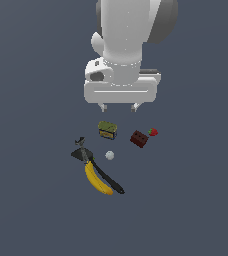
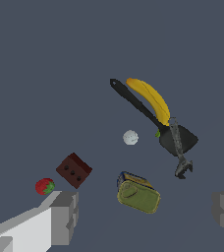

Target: Pick up a designated object from a clutter of objects.

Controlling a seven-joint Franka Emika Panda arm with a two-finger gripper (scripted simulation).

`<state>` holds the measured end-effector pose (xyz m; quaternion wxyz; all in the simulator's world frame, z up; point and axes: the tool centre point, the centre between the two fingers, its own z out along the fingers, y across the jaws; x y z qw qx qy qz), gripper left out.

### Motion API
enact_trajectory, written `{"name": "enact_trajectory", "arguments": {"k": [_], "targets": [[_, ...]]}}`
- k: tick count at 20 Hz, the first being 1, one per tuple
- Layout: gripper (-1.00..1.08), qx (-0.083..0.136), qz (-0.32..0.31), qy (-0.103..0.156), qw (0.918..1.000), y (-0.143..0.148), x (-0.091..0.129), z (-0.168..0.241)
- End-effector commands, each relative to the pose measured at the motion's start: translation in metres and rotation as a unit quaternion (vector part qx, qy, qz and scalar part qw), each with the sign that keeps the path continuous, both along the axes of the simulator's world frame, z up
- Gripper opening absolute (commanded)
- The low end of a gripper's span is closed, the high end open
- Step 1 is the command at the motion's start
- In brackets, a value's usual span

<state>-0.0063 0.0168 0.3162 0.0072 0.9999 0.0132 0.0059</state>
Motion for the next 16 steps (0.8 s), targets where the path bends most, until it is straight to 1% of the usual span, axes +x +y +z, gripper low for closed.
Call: {"name": "enact_trajectory", "arguments": {"k": [1,11,16], "targets": [[1.0,0.0,0.0,0.0,1.0,0.0,0.0,0.0],[1.0,0.007,0.009,0.005,0.9999,-0.0068,-0.0008,-0.001],[1.0,0.007,0.008,0.005,0.9999,-0.0066,-0.001,-0.0004]]}}
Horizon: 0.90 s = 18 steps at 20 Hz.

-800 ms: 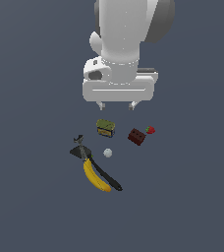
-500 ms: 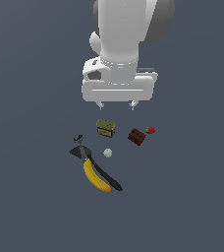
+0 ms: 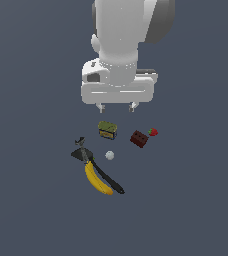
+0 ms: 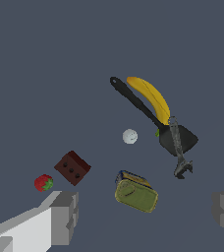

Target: Pick up a designated object from a clutter of objects.

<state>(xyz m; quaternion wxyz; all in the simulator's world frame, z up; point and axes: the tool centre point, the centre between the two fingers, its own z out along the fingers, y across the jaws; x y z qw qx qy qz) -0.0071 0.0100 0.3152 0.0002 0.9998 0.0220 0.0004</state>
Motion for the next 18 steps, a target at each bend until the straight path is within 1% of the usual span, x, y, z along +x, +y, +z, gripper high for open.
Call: {"name": "enact_trajectory", "arguments": {"k": [1,5,10,14,18], "targets": [[1.0,0.0,-0.001,0.0,1.0,0.0,0.0,0.001],[1.0,0.0,0.004,0.0,1.0,0.0,0.001,-0.003],[1.0,-0.001,0.022,0.0,0.9997,-0.002,0.006,-0.019],[1.0,-0.002,0.047,0.0,0.9989,-0.005,0.012,-0.04],[1.0,-0.002,0.081,0.0,0.9967,-0.009,0.019,-0.07]]}}
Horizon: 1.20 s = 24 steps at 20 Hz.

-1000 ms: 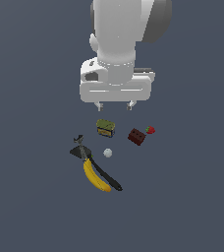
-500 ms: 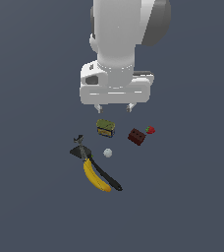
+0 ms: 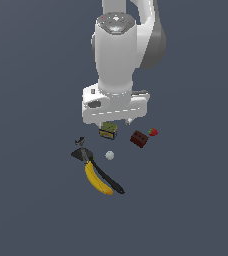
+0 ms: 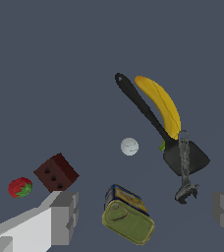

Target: Pick up a designated object from a clutter of objects.

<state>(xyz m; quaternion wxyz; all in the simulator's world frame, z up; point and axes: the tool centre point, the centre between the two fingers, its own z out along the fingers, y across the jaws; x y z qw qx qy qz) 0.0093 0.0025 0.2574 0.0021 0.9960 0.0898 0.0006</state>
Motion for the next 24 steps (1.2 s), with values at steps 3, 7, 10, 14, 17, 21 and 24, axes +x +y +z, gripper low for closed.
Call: {"name": "enact_trajectory", "arguments": {"k": [3,7,10,14,17,21,24], "targets": [[1.0,-0.001,0.045,0.001,0.999,-0.005,0.006,-0.04],[1.0,-0.001,0.092,0.001,0.9957,-0.011,0.01,-0.081],[1.0,0.0,0.126,0.001,0.9921,-0.014,0.01,-0.111],[1.0,0.0,0.162,0.001,0.9869,-0.018,0.008,-0.142],[1.0,0.001,0.182,0.001,0.9833,-0.02,0.006,-0.16],[1.0,0.001,0.201,0.001,0.9796,-0.022,0.003,-0.177],[1.0,0.002,0.209,0.001,0.9779,-0.023,0.002,-0.184]]}}
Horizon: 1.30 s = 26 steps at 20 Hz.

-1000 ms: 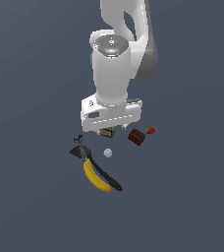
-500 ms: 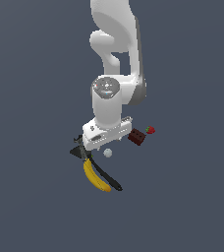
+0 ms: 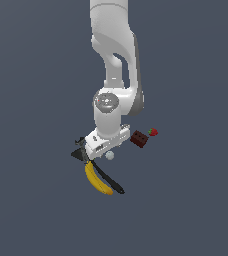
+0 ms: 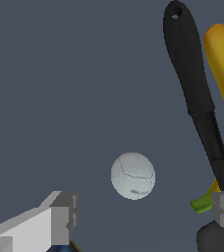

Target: Pick up a designated object from a clutter of objects.

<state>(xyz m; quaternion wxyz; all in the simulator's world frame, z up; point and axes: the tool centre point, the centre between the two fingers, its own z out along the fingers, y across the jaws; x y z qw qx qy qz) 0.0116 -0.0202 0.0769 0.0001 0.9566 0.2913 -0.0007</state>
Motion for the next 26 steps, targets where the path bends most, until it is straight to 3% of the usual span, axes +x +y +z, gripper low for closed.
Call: {"name": "enact_trajectory", "arguments": {"k": [1,23,24,26], "targets": [[1.0,0.0,0.006,-0.001,1.0,0.0,-0.001,-0.005],[1.0,0.0,0.008,-0.001,1.0,-0.001,-0.001,-0.056],[-1.0,0.0,0.008,-0.001,1.0,-0.001,-0.001,-0.056],[-1.0,0.0,0.008,-0.001,1.0,-0.001,-0.001,-0.056]]}}
